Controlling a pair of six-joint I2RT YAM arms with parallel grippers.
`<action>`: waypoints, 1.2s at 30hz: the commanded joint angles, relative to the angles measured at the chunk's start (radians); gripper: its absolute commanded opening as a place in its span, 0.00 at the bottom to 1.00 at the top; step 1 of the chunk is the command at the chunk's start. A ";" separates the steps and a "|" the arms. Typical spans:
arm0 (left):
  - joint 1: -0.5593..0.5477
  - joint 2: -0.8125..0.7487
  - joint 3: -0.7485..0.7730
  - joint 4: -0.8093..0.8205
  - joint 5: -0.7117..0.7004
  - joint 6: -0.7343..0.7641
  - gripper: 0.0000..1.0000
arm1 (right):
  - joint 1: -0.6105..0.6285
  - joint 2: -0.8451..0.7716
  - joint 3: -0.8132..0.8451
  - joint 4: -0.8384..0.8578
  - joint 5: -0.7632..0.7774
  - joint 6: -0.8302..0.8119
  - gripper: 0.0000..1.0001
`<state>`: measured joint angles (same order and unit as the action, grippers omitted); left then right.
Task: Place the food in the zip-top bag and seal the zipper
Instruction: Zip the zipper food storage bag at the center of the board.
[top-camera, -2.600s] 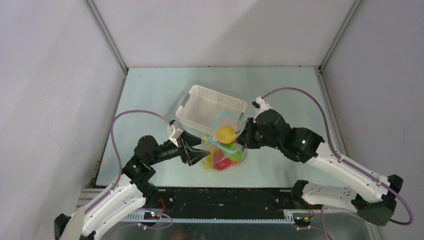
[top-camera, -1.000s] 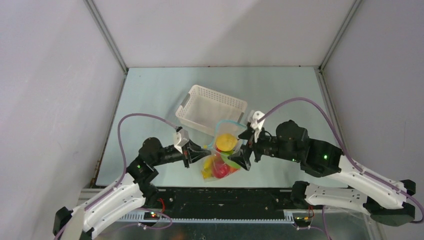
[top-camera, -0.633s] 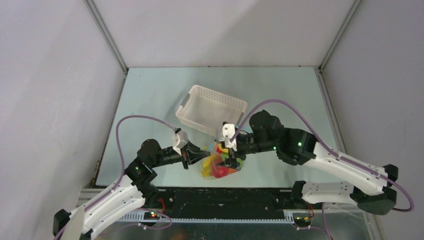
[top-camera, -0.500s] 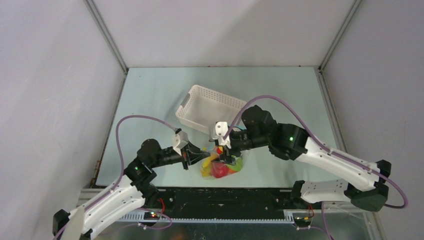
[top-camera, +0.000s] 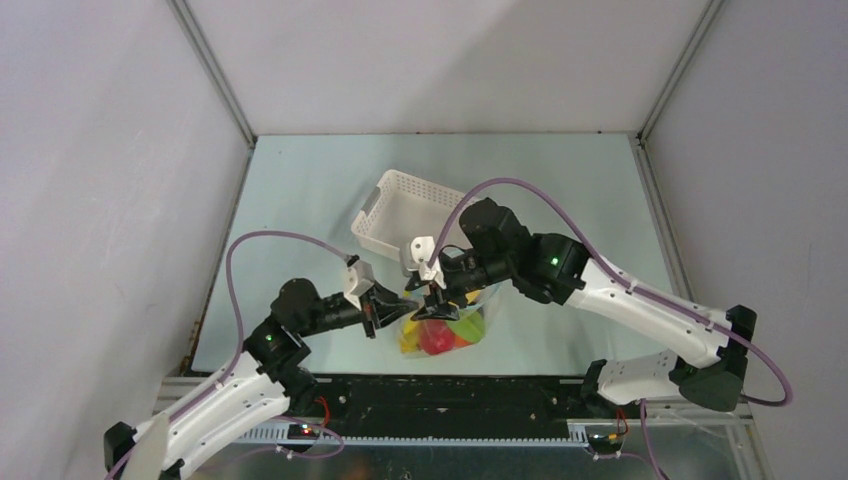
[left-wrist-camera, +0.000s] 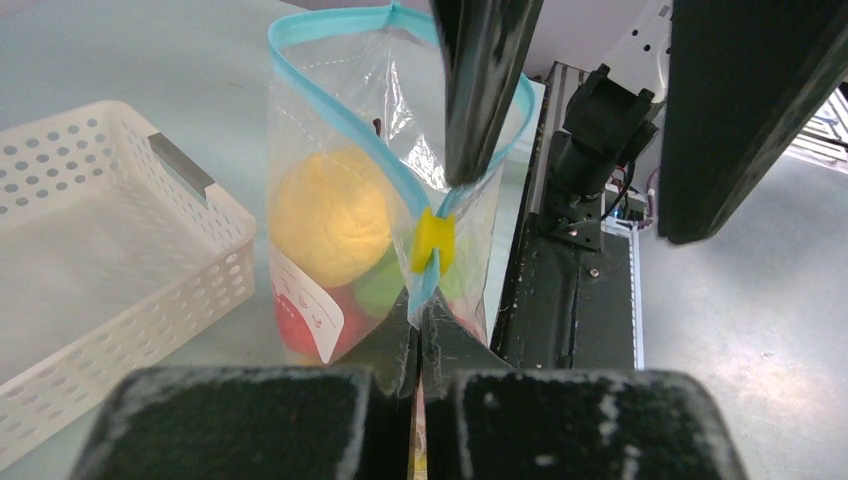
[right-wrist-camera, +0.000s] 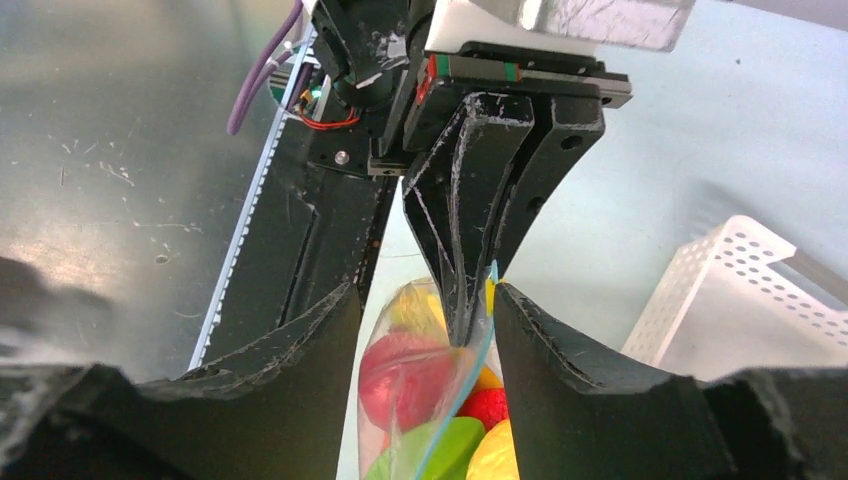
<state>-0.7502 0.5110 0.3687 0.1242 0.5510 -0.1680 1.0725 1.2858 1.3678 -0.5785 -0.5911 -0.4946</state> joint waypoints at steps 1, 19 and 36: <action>-0.008 -0.010 0.066 0.036 -0.018 -0.007 0.00 | 0.007 0.033 0.052 0.023 -0.037 0.005 0.55; -0.018 -0.056 0.057 0.008 0.007 0.032 0.00 | 0.002 0.116 0.112 -0.031 0.007 -0.010 0.50; -0.017 -0.168 -0.016 0.058 -0.152 -0.069 0.00 | -0.018 0.127 0.131 -0.123 0.004 -0.024 0.12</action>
<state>-0.7670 0.3916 0.3584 0.0948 0.4950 -0.1947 1.0729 1.4227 1.4574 -0.6239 -0.5827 -0.5079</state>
